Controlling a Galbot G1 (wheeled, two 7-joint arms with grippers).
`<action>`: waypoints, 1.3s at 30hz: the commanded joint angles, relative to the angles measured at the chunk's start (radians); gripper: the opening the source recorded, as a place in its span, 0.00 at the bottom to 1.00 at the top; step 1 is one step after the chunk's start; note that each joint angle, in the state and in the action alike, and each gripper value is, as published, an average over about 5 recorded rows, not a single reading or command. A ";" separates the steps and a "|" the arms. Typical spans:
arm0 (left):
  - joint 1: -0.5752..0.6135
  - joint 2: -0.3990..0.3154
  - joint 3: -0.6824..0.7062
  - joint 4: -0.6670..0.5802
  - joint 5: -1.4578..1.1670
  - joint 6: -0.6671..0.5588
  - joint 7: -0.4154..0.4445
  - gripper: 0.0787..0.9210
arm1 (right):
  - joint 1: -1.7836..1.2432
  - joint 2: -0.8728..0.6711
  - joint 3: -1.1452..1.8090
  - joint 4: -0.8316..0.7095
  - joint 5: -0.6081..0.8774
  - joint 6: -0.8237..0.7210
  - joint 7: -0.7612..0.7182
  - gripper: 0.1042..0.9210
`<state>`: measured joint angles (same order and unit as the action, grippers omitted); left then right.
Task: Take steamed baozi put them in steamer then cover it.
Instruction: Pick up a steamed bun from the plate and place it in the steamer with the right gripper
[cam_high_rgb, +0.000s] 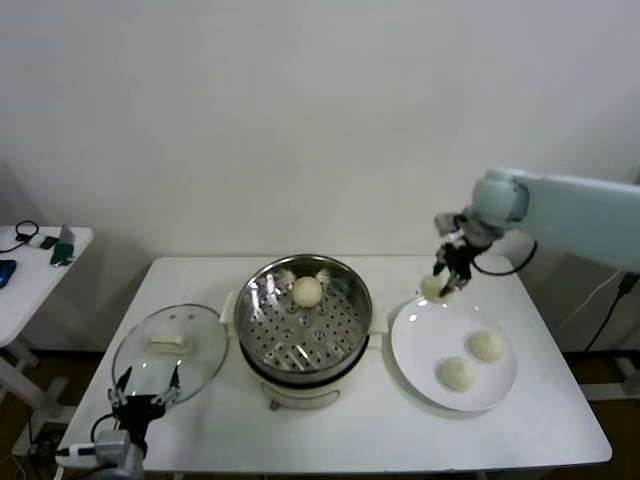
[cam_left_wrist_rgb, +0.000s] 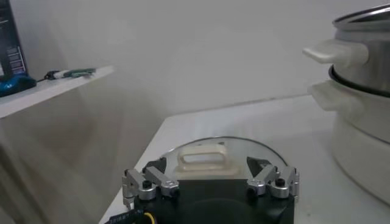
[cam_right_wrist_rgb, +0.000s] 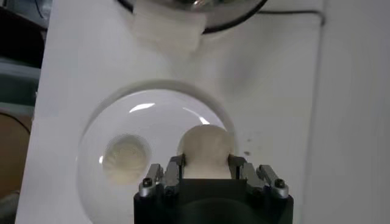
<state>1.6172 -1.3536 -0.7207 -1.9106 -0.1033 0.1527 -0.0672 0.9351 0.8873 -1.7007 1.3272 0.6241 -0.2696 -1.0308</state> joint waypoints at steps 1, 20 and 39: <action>-0.005 0.003 0.001 -0.002 -0.001 0.000 0.001 0.88 | 0.250 0.106 0.015 0.033 0.175 -0.003 -0.041 0.51; -0.004 0.011 -0.013 -0.022 -0.010 0.003 0.002 0.88 | -0.087 0.530 0.152 0.049 0.185 -0.162 0.172 0.51; 0.004 0.010 -0.026 -0.023 -0.005 -0.007 0.000 0.88 | -0.270 0.663 0.143 -0.105 0.051 -0.193 0.238 0.51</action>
<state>1.6209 -1.3418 -0.7471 -1.9338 -0.1095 0.1460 -0.0665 0.7239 1.4923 -1.5628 1.2626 0.7037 -0.4526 -0.8107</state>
